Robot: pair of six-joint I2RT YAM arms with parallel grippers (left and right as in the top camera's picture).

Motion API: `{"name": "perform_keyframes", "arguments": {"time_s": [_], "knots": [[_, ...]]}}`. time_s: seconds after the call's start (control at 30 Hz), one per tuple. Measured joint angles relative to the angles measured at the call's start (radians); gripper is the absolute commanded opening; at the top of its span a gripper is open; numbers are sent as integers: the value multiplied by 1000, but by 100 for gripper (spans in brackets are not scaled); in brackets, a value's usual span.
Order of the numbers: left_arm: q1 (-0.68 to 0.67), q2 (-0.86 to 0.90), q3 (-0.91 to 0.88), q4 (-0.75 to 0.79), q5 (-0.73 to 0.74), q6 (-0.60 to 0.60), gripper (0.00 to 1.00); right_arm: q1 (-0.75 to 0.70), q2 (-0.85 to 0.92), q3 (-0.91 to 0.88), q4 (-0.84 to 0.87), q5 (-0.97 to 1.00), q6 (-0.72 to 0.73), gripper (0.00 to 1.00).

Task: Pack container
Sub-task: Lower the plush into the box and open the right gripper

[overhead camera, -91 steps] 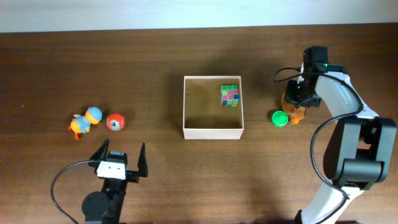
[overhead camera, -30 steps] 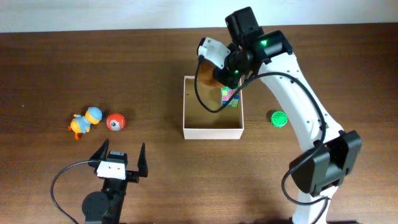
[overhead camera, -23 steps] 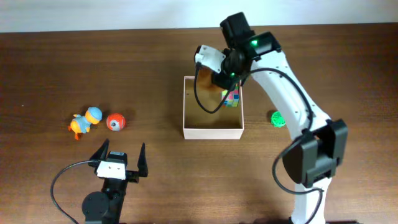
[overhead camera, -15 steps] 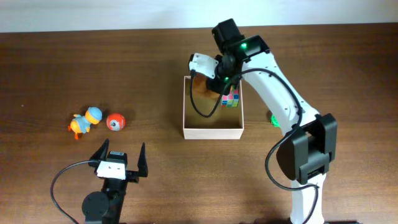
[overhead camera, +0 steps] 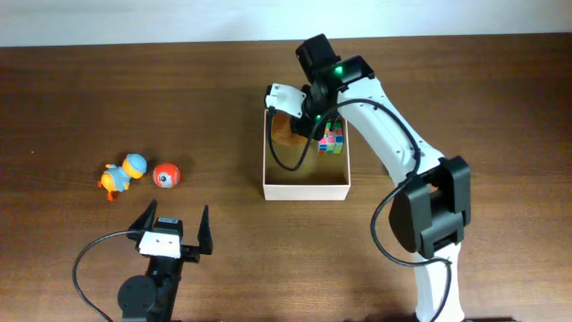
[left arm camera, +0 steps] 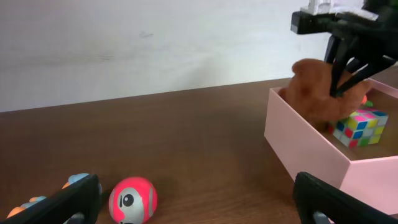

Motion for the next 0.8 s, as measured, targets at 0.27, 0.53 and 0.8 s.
{"name": "perform_keyframes", "arguments": {"time_s": [0.27,0.53,0.8], "knots": [[0,0,0,0,0,0,99,0,9,0,22,-2,5,71],[0,0,0,0,0,0,99,0,10,0,24,-3,4,78],[0,0,0,0,0,0,99,0,10,0,23,-4,18,95]]}}
